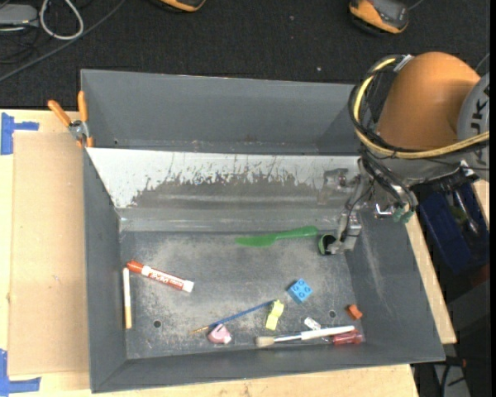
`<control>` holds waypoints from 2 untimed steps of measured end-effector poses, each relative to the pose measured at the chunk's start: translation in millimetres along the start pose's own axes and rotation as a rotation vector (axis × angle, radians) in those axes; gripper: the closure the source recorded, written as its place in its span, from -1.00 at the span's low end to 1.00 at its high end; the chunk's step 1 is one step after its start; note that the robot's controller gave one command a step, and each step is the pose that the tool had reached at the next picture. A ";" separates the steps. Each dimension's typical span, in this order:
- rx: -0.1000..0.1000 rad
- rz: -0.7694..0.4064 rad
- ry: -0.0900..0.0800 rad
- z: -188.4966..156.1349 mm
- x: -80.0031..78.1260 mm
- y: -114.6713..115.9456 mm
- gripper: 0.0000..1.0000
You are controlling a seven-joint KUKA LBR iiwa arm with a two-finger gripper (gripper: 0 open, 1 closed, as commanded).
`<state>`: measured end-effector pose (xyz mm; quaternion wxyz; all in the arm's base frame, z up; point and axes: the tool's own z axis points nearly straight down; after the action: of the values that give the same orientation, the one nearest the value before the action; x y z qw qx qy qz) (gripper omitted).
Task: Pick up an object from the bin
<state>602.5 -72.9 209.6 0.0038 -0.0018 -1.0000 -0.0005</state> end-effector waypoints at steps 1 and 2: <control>0.001 -0.002 -0.008 -5.0 -1.2 0.2 -1.00; 0.001 -0.325 -0.007 10.0 12.0 -3.9 -1.00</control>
Offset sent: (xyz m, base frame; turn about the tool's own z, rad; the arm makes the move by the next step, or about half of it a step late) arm -0.0265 -0.0108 -0.0246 -0.6229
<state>590.4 -76.7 199.7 0.0003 0.1601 -0.9871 -0.0007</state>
